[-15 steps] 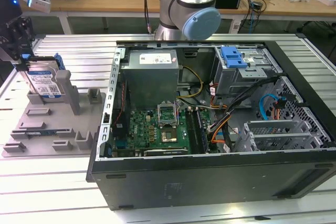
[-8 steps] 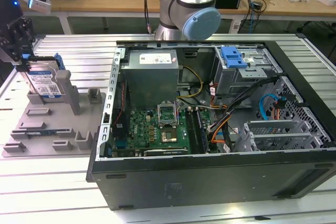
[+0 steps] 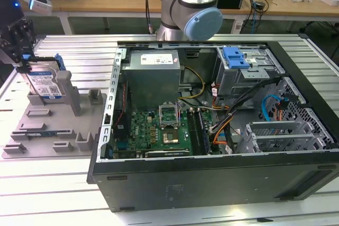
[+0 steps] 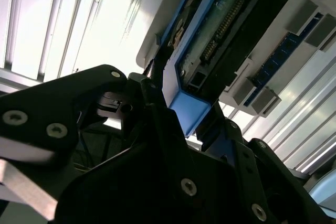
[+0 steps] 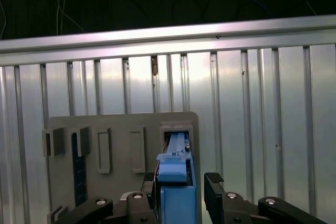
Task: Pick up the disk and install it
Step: 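Pick up the disk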
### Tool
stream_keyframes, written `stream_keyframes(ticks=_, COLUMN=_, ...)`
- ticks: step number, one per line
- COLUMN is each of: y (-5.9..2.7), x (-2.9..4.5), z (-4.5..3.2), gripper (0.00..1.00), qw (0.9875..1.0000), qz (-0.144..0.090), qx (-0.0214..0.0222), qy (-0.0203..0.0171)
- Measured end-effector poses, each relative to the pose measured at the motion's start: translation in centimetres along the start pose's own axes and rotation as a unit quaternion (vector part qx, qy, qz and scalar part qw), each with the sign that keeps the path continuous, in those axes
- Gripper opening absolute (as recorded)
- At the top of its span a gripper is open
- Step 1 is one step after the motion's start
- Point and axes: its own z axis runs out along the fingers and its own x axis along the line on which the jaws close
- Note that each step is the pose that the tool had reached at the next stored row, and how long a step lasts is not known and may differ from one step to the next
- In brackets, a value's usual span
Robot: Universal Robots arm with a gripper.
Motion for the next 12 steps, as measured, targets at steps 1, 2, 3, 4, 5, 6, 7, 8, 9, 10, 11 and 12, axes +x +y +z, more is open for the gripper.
stream_keyframes(ticks=1, y=0.0, x=0.0, z=0.04, gripper=0.49, qw=1.0, qz=0.0, qx=0.0, qy=0.0)
stream_keyframes(ticks=2, y=0.0, x=0.0, z=0.06, gripper=0.49, qw=1.0, qz=0.0, qx=0.0, qy=0.0)
stream_keyframes(ticks=3, y=0.0, x=0.0, z=0.08, gripper=0.49, qw=1.0, qz=0.0, qx=0.0, qy=0.0)
stream_keyframes(ticks=4, y=0.0, x=-0.01, z=0.11, gripper=0.48, qw=1.0, qz=0.0, qx=0.0, qy=0.0)
stream_keyframes(ticks=5, y=0.0, x=-0.01, z=0.14, gripper=0.41, qw=1.0, qz=0.0, qx=0.0, qy=0.0)
stream_keyframes(ticks=6, y=0.0, x=-0.01, z=0.19, gripper=0.41, qw=1.0, qz=0.0, qx=0.0, qy=0.0)
stream_keyframes(ticks=7, y=0.0, x=-0.02, z=0.23, gripper=0.41, qw=1.0, qz=0.0, qx=0.0, qy=0.0)
stream_keyframes(ticks=8, y=0.0, x=-0.02, z=0.26, gripper=0.41, qw=1.0, qz=0.0, qx=0.0, qy=0.0)
stream_keyframes(ticks=9, y=0.0, x=-0.02, z=0.28, gripper=0.41, qw=1.0, qz=0.0, qx=0.0, qy=0.0)
stream_keyframes(ticks=10, y=0.0, x=-0.02, z=0.3, gripper=0.41, qw=1.0, qz=0.0, qx=0.0, qy=0.0)
stream_keyframes(ticks=11, y=0.0, x=-0.03, z=0.32, gripper=0.41, qw=1.0, qz=0.0, qx=0.0, qy=0.0)
stream_keyframes(ticks=12, y=0.0, x=-0.03, z=0.34, gripper=0.41, qw=1.0, qz=0.0, qx=0.0, qy=0.0)
